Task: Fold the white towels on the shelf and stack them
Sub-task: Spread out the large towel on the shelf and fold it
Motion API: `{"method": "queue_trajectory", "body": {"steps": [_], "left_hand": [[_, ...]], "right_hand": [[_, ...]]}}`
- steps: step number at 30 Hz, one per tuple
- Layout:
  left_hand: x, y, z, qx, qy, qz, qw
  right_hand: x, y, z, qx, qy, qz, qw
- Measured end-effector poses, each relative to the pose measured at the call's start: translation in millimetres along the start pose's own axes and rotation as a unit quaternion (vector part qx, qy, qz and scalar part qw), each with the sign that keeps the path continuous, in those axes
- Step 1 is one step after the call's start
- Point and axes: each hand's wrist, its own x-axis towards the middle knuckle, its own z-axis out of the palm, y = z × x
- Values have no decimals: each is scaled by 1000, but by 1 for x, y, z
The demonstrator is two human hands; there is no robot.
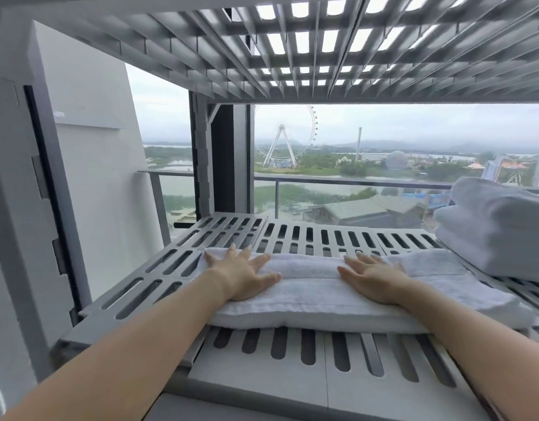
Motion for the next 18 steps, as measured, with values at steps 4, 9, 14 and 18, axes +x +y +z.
{"method": "queue_trajectory", "body": {"steps": [4, 9, 14, 18], "left_hand": [[2, -1, 3, 25, 46, 117, 992], [-11, -1, 3, -1, 54, 153, 987], [-40, 17, -2, -88, 65, 256, 960], [-51, 29, -3, -54, 28, 268, 962]], "right_hand": [[-8, -8, 4, 35, -1, -59, 998], [-21, -11, -1, 42, 13, -58, 997], [-52, -23, -6, 76, -1, -145, 986], [-76, -13, -11, 51, -22, -175, 983]]}}
